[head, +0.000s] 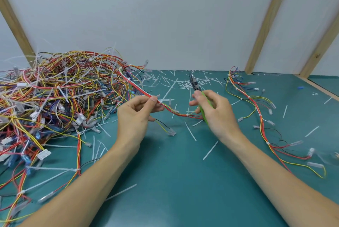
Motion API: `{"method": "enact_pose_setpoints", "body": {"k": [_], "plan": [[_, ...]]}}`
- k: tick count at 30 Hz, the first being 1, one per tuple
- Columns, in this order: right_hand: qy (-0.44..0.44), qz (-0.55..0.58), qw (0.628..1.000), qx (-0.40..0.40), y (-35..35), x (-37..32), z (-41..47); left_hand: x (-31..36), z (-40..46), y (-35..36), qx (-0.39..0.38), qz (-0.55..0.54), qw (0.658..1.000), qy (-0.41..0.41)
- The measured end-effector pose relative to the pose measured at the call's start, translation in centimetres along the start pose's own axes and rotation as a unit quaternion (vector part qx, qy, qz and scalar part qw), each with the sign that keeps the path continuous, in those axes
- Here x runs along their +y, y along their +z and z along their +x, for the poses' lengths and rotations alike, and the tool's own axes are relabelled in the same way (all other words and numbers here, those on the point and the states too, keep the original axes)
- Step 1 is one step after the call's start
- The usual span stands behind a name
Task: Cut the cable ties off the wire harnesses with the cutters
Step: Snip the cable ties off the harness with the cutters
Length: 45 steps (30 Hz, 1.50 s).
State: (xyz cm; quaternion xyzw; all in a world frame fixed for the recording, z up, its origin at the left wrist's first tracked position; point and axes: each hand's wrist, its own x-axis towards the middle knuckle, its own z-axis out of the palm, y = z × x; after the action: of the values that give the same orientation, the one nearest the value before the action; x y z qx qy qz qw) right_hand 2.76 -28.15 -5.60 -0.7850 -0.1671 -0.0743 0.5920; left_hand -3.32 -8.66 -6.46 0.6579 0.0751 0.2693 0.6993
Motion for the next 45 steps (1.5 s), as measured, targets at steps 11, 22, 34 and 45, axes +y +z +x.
{"method": "enact_pose_setpoints", "body": {"k": [11, 22, 34, 45], "plan": [[-0.132, -0.234, 0.962, -0.055, -0.01, -0.15, -0.88, -0.23, 0.2, -0.2, 0.005, -0.035, 0.999, -0.02], [-0.139, -0.257, 0.956, -0.032, -0.2, -0.34, -0.79, -0.35, 0.05, 0.03, -0.007, -0.038, 0.999, -0.027], [-0.129, -0.252, 0.959, -0.032, -0.22, -0.14, -0.69, -0.31, 0.06, 0.0, -0.011, -0.04, 0.999, -0.025], [-0.127, -0.262, 0.956, -0.031, -0.31, -0.08, -0.68, -0.29, 0.01, 0.05, -0.012, -0.035, 0.999, -0.023]]}}
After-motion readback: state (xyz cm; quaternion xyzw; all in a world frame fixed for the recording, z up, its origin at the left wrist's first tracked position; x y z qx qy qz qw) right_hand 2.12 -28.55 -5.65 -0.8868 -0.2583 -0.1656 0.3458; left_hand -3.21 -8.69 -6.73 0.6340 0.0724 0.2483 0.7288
